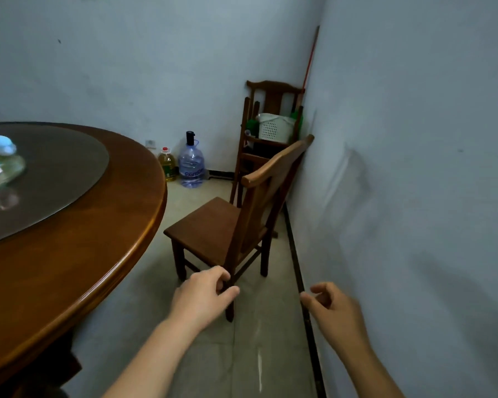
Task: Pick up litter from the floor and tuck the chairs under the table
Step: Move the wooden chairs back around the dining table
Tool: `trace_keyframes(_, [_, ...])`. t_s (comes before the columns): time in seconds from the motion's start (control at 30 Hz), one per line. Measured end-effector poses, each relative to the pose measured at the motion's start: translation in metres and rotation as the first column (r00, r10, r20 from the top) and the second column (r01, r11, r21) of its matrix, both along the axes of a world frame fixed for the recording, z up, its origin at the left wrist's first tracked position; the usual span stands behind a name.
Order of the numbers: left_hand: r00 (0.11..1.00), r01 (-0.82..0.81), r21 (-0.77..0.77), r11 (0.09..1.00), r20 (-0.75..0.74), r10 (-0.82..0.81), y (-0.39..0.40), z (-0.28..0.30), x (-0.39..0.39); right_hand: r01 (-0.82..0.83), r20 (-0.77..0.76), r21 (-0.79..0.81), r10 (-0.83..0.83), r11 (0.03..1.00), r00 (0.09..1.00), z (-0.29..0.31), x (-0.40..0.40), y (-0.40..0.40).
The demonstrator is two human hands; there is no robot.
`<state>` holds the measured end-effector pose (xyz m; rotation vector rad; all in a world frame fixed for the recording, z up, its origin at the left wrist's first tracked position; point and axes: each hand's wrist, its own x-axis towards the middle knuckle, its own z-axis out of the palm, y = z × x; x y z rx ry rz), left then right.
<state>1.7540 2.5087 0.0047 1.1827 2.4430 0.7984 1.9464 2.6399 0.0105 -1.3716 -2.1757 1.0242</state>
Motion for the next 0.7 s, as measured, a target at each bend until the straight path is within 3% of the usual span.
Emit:
trace_keyframes(0.17, [0.992,0.069,-0.026,0.997,-0.105,-0.072,0.104,-0.004,-0.001,0.038,0.109,0.091,-0.048,0.995,0.993,-0.006,-0.006,0.095])
trace_keyframes(0.27, [0.976,0.005,0.032,0.999,-0.219,0.002,0.159,-0.003,-0.014,-0.013,0.13,0.141,-0.006,0.99,0.991,-0.009,-0.031,0.159])
trace_keyframes(0.5, [0.924,-0.158,0.21,0.965,-0.315,0.219,0.248,0.038,-0.073,-0.121,0.005,0.183,0.122,0.976,0.993,0.01,-0.113,0.272])
trace_keyframes(0.7, [0.929,-0.181,0.131,0.975,-0.301,0.213,0.306,0.049,-0.122,-0.194,-0.047,0.162,0.204,0.968,0.978,0.015,-0.174,0.329])
